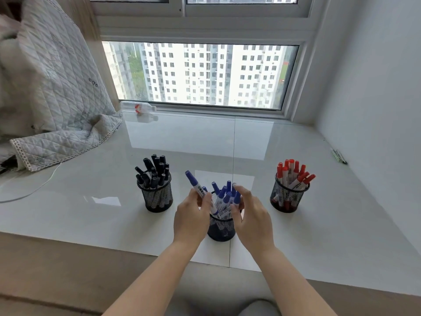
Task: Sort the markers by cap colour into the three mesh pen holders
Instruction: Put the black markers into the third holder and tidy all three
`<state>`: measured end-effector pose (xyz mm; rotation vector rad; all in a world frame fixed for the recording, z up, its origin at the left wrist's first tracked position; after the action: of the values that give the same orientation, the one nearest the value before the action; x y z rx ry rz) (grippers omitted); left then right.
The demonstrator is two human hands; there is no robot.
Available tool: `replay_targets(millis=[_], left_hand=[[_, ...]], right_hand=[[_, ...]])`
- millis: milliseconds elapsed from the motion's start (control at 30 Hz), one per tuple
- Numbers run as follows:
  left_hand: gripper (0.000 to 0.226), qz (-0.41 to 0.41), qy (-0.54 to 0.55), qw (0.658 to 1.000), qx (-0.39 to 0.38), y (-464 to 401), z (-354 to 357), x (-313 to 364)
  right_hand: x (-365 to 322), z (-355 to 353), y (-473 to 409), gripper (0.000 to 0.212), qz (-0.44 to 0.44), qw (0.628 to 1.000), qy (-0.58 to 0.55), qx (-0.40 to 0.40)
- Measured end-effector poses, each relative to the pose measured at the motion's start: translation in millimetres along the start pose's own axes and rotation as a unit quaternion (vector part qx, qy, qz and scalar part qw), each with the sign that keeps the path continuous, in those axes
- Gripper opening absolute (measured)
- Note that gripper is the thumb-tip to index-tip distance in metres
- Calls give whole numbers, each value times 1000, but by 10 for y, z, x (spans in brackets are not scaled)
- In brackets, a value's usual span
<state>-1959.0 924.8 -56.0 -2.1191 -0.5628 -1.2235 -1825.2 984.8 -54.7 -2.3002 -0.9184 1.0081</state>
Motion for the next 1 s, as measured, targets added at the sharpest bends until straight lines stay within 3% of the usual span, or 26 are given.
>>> replay_targets(millis=[233,400,533,1000], left_hand=[[8,20,15,999,21,-14,-5,-2],[62,35,11,998,46,30,-45,60],[76,65,-14,997,39,65,-35,57],[27,55,26,997,57,224,124,-178]], right_hand=[[49,32,34,27,19,1000,-7,5],[66,47,76,31,24,1000,13,-2],[70,37,87,34,20,1000,16,-7],[122,62,128,37,22,1000,2,-2]])
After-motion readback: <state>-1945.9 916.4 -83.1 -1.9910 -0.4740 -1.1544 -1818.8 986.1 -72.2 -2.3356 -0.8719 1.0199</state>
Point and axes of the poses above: each hand's wrist, its own y-axis away from the middle knuckle, its own z-axis out of the palm, x = y × z, the point moved 3 cm from there along -y, towards the middle knuckle, and after that the axes turned 5 degrees about y, right-handed, at the moved point
